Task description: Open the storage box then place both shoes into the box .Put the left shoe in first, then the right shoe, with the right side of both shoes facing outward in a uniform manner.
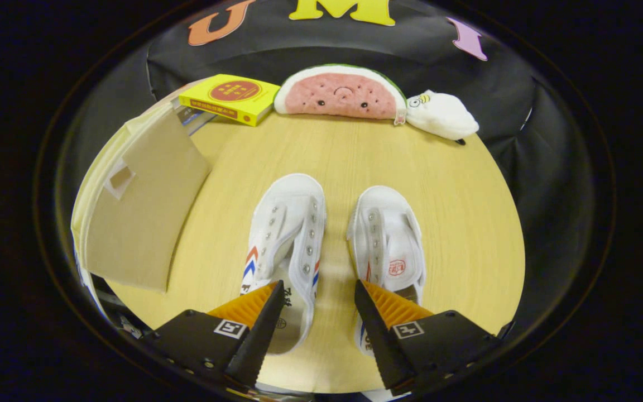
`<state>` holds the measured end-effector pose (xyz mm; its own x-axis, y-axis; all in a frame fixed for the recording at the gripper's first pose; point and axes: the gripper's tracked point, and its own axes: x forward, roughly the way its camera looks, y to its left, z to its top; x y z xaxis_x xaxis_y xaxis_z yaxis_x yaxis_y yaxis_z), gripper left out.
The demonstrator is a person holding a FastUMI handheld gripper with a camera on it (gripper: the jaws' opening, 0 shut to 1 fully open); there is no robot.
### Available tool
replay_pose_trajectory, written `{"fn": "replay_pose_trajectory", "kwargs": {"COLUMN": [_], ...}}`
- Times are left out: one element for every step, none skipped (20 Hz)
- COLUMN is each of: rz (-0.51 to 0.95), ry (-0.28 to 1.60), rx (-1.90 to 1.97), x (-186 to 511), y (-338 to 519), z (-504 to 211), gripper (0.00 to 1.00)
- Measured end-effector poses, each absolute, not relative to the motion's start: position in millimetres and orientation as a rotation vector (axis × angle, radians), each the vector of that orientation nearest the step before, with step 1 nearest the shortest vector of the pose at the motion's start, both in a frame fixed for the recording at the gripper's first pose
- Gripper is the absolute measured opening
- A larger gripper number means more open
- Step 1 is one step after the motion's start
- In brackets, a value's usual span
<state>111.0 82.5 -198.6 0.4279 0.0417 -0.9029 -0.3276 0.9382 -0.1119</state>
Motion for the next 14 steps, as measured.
{"fn": "replay_pose_trajectory", "kwargs": {"rz": [0.229,0.226,0.214,0.207,0.216,0.225,0.220,0.229,0.236,0.245,0.239,0.236,0.227,0.228], "ry": [1.112,1.110,1.103,1.106,1.118,1.123,1.111,1.107,1.124,1.125,1.143,1.177,1.185,1.199], "rx": [-0.300,-0.318,-0.331,-0.336,-0.329,-0.331,-0.337,-0.338,-0.340,-0.333,-0.314,-0.273,-0.206,-0.156], "x": [115.0,120.0,125.3,127.7,127.9,129.5,133.9,136.3,135.1,136.1,131.6,133.8,134.5,134.8], "y": [83.5,84.7,85.2,87.2,92.9,96.8,97.8,101.6,102.9,102.9,104.6,99.4,101.2,102.2], "z": [-202.2,-206.2,-209.8,-214.2,-218.0,-221.8,-223.0,-225.9,-227.7,-231.7,-218.0,-232.4,-228.8,-228.0], "gripper": [0.74,0.71,0.65,0.58,0.46,0.33,0.20,0.16,0.19,0.18,0.11,0.04,0.01,0.01]}}
